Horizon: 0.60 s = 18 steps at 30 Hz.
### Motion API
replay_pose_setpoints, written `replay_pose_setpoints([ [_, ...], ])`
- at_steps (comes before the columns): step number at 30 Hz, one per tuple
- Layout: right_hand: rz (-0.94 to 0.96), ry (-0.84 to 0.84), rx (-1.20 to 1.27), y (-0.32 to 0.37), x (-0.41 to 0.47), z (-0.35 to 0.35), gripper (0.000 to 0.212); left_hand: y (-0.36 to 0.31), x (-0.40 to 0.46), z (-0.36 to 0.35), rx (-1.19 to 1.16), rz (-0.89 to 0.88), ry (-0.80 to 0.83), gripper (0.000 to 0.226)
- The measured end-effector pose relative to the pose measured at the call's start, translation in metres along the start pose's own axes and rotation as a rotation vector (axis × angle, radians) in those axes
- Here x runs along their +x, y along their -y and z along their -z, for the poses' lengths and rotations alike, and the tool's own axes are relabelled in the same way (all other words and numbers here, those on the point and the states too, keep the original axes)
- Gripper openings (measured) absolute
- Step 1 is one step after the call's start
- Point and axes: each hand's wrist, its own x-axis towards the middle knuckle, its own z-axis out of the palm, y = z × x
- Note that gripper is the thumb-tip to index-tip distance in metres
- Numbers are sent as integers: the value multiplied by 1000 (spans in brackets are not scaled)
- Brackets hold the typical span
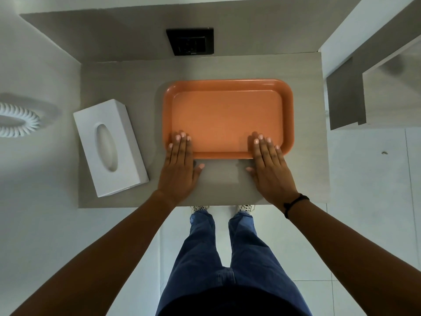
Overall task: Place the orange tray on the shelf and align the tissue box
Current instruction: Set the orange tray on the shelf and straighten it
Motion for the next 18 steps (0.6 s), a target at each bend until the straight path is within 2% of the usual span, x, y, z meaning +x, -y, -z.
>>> replay_pose_setpoints([
  [18,-99,46,26,1,69,11,91,14,51,11,-5,47,29,97],
])
